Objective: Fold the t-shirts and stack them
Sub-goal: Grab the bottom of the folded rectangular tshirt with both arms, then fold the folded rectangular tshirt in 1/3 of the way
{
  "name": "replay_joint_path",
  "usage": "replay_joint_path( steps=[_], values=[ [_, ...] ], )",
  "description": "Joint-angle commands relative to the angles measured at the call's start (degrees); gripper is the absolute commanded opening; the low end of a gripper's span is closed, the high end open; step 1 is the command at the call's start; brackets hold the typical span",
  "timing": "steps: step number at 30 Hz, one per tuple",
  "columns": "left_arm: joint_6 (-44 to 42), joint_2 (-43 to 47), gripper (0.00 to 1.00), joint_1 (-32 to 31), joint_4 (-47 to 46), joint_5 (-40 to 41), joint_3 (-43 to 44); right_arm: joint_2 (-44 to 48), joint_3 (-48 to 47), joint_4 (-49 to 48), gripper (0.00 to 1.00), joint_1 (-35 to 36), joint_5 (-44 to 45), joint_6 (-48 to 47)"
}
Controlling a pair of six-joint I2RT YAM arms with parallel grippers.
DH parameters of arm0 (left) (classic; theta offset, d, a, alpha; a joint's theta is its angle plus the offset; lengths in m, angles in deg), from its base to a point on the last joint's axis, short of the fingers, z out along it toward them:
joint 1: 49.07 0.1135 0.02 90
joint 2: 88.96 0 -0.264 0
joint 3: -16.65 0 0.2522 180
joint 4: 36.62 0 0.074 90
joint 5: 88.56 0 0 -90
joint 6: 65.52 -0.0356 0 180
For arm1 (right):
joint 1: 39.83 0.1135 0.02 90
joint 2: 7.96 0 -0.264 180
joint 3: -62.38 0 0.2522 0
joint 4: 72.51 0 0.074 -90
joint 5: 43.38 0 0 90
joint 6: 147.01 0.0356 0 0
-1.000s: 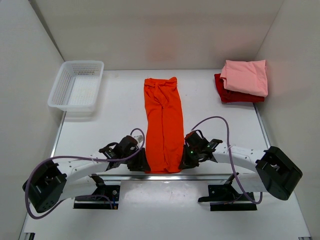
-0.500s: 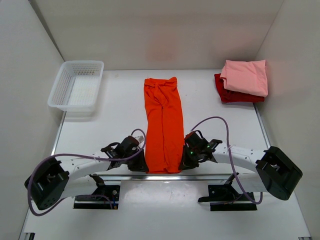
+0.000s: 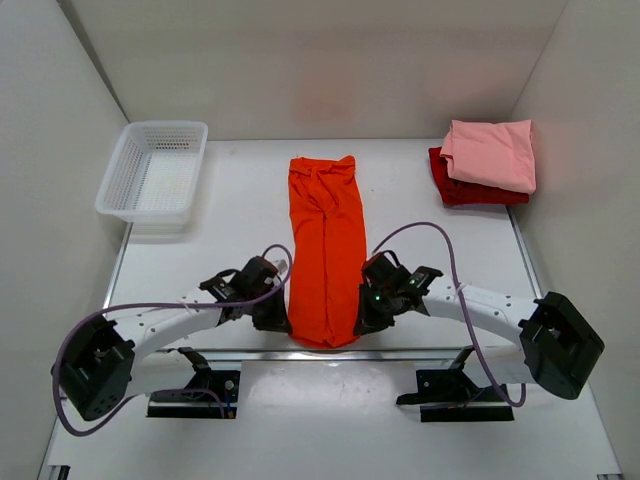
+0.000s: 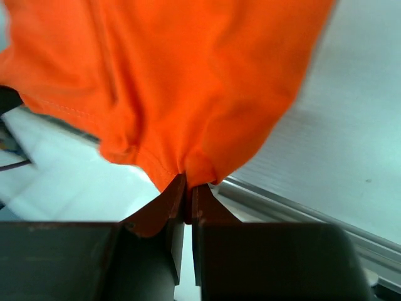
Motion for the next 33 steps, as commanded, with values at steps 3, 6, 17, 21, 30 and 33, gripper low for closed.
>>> replay_joint_path(
  steps=[3,6,17,21,30,33],
  values=[
    [-7.2,-0.7,0.0,5.9,6.0,-1.9,11.4,-2.7,-8.4,7.6,0.0,-5.3,-2.9,-6.8],
    [-10.2,-4.0,0.0,9.3,6.8,-3.1,15.0,-4.8,-11.7,10.5,0.0,-9.3,-3.5,-9.6],
    [-16.7,-17.0,0.0,19.5,7.0,-5.2,29.4,-14.0,-26.4,10.7,0.0,-21.3,-8.6,-18.6],
    [-17.9,-23.2,0.0,22.6,5.6,-6.3,35.4,-20.3,-33.9,10.2,0.0,-24.8,-10.3,-21.6],
    [-13.9,-40.3,0.32,28.2,-5.4,-11.1,51.9,-43.2,-64.5,16.4,0.09,-29.6,-4.8,-30.4],
    [-7.4,-40.2,0.31,31.1,-14.6,-17.1,49.9,-44.9,-68.3,18.7,0.28,-29.7,-0.6,-30.8]
  ],
)
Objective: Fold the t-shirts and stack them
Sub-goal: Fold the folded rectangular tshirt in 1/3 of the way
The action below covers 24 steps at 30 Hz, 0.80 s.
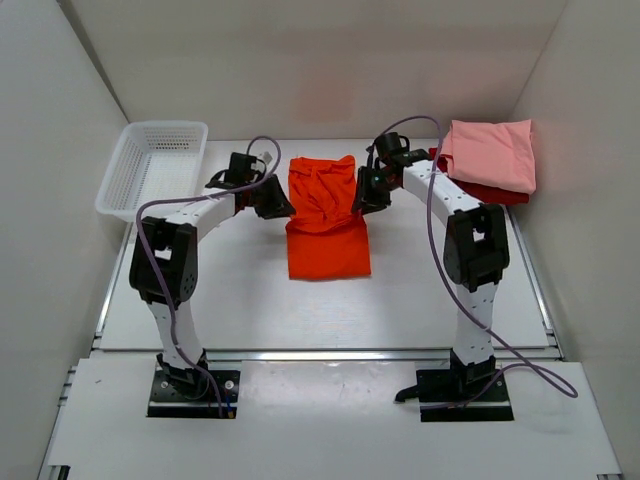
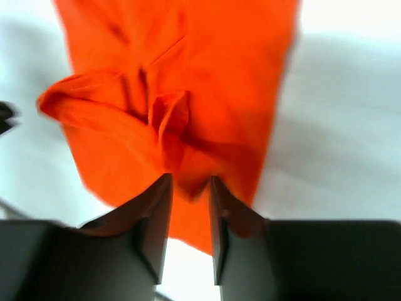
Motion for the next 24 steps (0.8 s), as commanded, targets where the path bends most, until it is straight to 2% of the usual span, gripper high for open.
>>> replay_joint_path(
  steps=[1,3,6,8,11,12,16,20,24],
  values=[
    [6.4,3.3,0.43,3.2,-11.4,-7.5,-1.4,1.7,-2.1,3.0,0.34,-0.6,6.2,-2.8],
    [5.7,6.3,0.43,2.9,-11.5,-5.6,-6.3,5.0,3.2,0.4,0.53,-0.8,8.2,-1.3],
    [3.5,10.8,0.48,1.5,-10.1,-3.9,-13.0,12.3,15.7,-5.6,0.65,-1.6,6.9,-0.3],
    [1.6,15.3,0.5,-0.4,-8.4,-1.4,-18.0,17.4,22.4,-9.5,0.66,-1.8,5.7,0.8],
    [1.2,21.1,0.51,-5.3,-7.4,8.4,-25.9,21.7,34.9,-14.3,0.66,-2.2,2.2,3.2],
    [1.6,22.1,0.51,-7.3,-7.7,10.3,-29.6,22.8,36.4,-15.1,0.65,-1.8,1.7,4.6],
    [8.3,26.9,0.51,-9.3,-12.7,15.2,-40.4,26.6,47.8,-23.9,0.65,-0.9,-3.2,10.9],
    [11.1,25.9,0.54,-10.0,-17.0,17.7,-42.7,26.9,53.9,-31.3,0.65,-0.9,-7.0,15.4],
    [14.3,24.3,0.56,-9.8,-22.5,18.5,-43.8,24.8,55.1,-35.0,0.65,-0.5,-9.2,17.8]
  ],
)
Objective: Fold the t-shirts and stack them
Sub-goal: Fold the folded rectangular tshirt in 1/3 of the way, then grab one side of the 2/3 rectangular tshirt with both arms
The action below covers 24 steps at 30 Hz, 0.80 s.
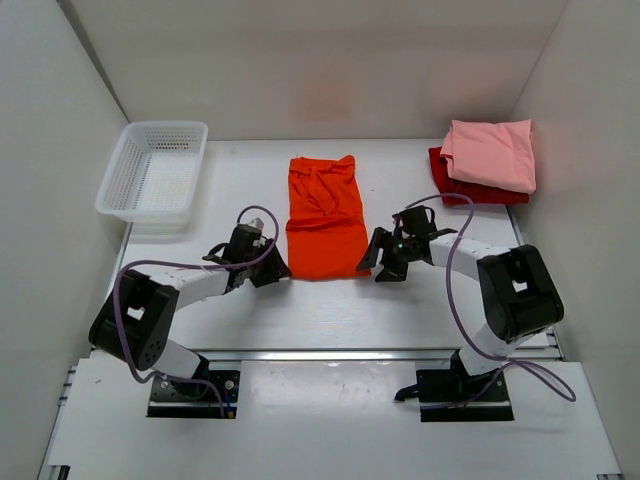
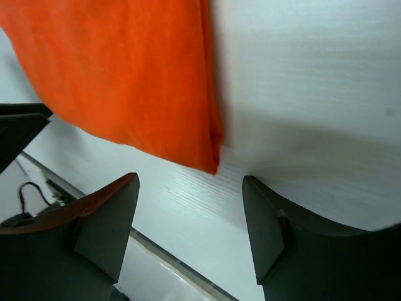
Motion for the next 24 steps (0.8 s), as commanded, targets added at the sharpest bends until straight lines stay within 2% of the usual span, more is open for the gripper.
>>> replay_joint_path(
  steps=[1,4,5,7,8,9,10,11,12,15,19,24],
  values=[
    [4.2,-1.0,0.56,0.0,-7.7,2.9,-0.4,-1.9,1.2,-7.5,0.64,0.2,-2.5,3.6],
    [5.4,-4.4,0.55,-1.2,-8.6,1.8,2.5,-3.4,1.0,-8.5,0.6,0.3,-3.3,4.2],
    [5.7,-5.4,0.55,-1.5,-9.3,0.8,3.4,-3.7,1.2,-8.6,0.53,0.3,-3.2,4.6],
    [7.3,-7.0,0.51,-2.0,-11.5,-0.7,3.1,-3.9,1.7,-8.7,0.44,0.5,-3.7,5.1],
    [8.5,-7.4,0.46,-2.2,-13.1,-1.5,2.4,-3.8,2.1,-9.5,0.2,0.4,-3.7,4.7],
    [8.8,-7.5,0.31,-2.2,-13.7,-2.7,1.8,-3.6,2.7,-9.8,0.05,0.0,-4.5,4.9],
    [9.4,-7.4,0.15,-2.4,-13.6,-3.1,1.5,-3.5,3.4,-9.8,0.01,-0.3,-4.7,5.3],
    [9.4,-7.2,0.05,-2.3,-13.4,-4.1,0.9,-3.1,3.8,-10.2,0.0,-0.6,-5.6,4.8],
    [8.9,-6.2,0.0,-2.4,-13.0,-4.5,0.2,-2.2,4.2,-9.7,0.0,-0.7,-5.7,5.1],
    [6.7,-1.2,0.0,-1.4,-9.5,-6.2,-3.4,1.2,5.8,-6.3,0.0,0.9,-4.0,4.4],
    [2.8,7.9,0.0,-0.6,0.1,-8.4,-7.6,8.2,9.5,0.9,0.0,7.4,0.4,4.5],
    [2.4,21.2,0.0,-4.4,9.6,-9.3,-15.4,19.4,18.3,1.9,0.0,18.1,2.0,12.6]
  ],
)
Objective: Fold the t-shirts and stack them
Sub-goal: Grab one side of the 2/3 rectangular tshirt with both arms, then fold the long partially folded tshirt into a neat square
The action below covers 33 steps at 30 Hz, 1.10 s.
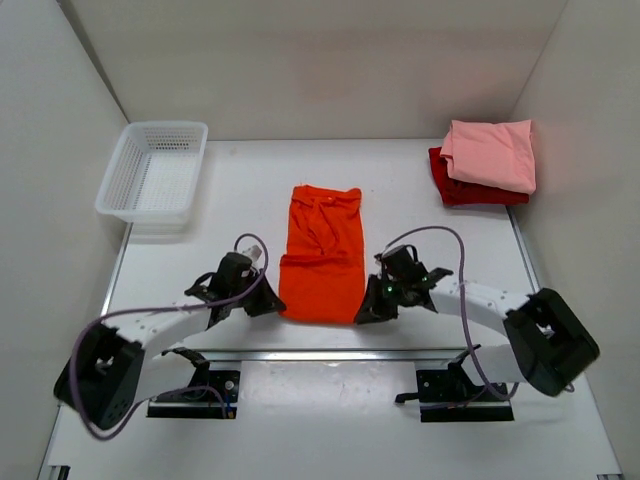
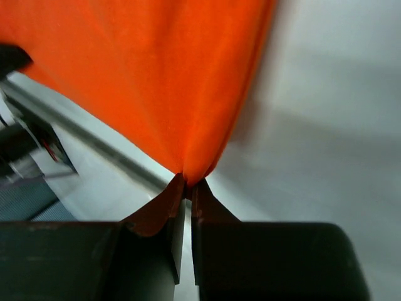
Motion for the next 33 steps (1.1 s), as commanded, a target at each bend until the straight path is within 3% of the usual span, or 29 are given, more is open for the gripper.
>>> replay_joint_path(
  steps=[1,7,13,18,21,26,28,29,30,31,32,33],
  values=[
    [-0.1,10.2,0.0,-1.5,9.0,-2.6,-4.9,7.1,5.6,3.7,0.0,6.7,2.5,6.4],
    [3.4,22.5,0.0,-2.6,15.0,-4.3,-10.2,19.6,10.6,4.9,0.0,13.3,2.4,15.7],
    [2.7,21.0,0.0,0.6,16.2,-6.7,-2.6,24.1,7.4,10.7,0.0,2.5,-4.0,10.5],
    [-2.7,5.6,0.0,5.8,14.8,-9.3,11.5,17.7,-1.2,13.1,0.0,-11.9,-11.8,2.3],
    [-5.5,-5.3,0.0,9.8,13.0,-10.5,21.4,6.7,-10.6,15.0,0.0,-16.7,-12.8,-3.0],
    [-5.9,-23.7,0.0,13.9,7.7,-8.6,42.3,-11.6,-35.8,15.5,0.0,-21.3,-11.8,-9.4],
    [-4.6,-33.1,0.08,15.7,4.2,-9.1,49.3,-21.3,-45.8,18.0,0.05,-23.4,-8.7,-11.2],
    [-3.6,-35.2,0.14,16.1,0.8,-10.6,53.3,-23.4,-51.4,18.8,0.16,-24.2,-7.7,-12.7],
    [-1.6,-38.9,0.37,16.6,-0.3,-12.3,55.2,-27.8,-56.2,20.4,0.21,-25.1,-6.1,-12.9],
    [-1.0,-40.7,0.58,16.9,-3.4,-13.9,58.1,-29.5,-58.4,21.5,0.33,-25.8,-6.1,-13.7],
    [0.4,-43.6,0.64,17.1,-4.3,-16.8,60.9,-32.3,-61.9,23.9,0.45,-26.0,-5.0,-13.9],
    [0.6,-45.8,0.63,17.3,-4.1,-19.0,63.6,-34.1,-63.4,25.9,0.49,-26.4,-4.1,-14.4]
  ],
)
